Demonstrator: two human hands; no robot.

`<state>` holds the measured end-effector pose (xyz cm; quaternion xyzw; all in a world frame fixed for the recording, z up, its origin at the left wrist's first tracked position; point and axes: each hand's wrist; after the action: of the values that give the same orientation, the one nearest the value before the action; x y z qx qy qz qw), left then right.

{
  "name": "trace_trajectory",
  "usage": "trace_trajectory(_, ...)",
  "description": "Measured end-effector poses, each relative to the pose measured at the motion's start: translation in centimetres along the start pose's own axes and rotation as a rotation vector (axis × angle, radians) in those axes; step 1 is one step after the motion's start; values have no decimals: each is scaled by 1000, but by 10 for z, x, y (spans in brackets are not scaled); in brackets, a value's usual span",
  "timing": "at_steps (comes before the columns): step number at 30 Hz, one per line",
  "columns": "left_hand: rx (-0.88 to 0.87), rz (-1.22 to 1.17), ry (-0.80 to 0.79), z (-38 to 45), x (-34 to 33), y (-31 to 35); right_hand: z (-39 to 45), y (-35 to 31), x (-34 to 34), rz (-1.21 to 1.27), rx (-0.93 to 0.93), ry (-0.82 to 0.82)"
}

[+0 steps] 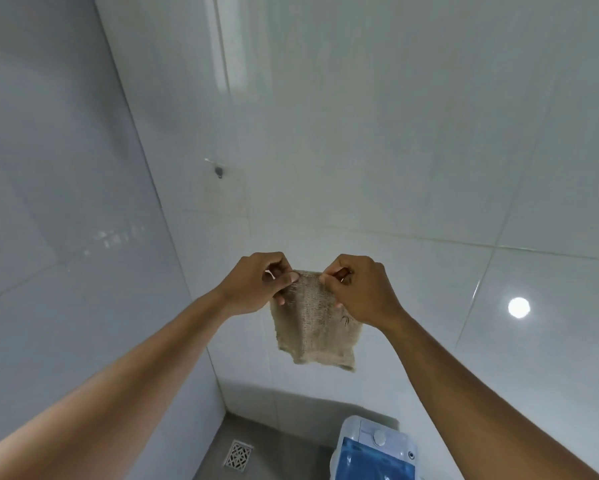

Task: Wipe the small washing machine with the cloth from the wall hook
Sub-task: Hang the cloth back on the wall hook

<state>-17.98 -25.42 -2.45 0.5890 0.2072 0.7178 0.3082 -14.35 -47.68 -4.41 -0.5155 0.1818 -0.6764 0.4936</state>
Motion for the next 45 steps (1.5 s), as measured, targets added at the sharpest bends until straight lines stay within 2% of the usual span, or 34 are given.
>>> trace_trajectory(6,-9,25,135,20,64,-31,55,-46,-36,37,99,-4)
trace_trajectory(10,-39,-92,233,44,99,-62,101,-61,-71,-43,210,-15)
trace_trajectory(18,-134,-57,224,114,158,-137,192,-73,-139,-246,325,-4)
trace_trajectory(22,-162,-46,280,149,177,-165,228,-81,-164,-356,377,47)
trace_trajectory(35,-227,1,293,236,200,-215,313,-88,-208,-575,294,58)
trace_trajectory(45,-186,107,294,251,191,-228,326,-88,-227,-738,241,66)
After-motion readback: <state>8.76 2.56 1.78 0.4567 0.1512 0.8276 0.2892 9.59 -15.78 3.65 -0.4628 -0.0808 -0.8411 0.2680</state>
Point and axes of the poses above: each hand's wrist, its own z-axis towards the middle knuckle, its own x-axis out of the back of the hand, y = z × x, and after that the axes turned 2 degrees about y, right-handed
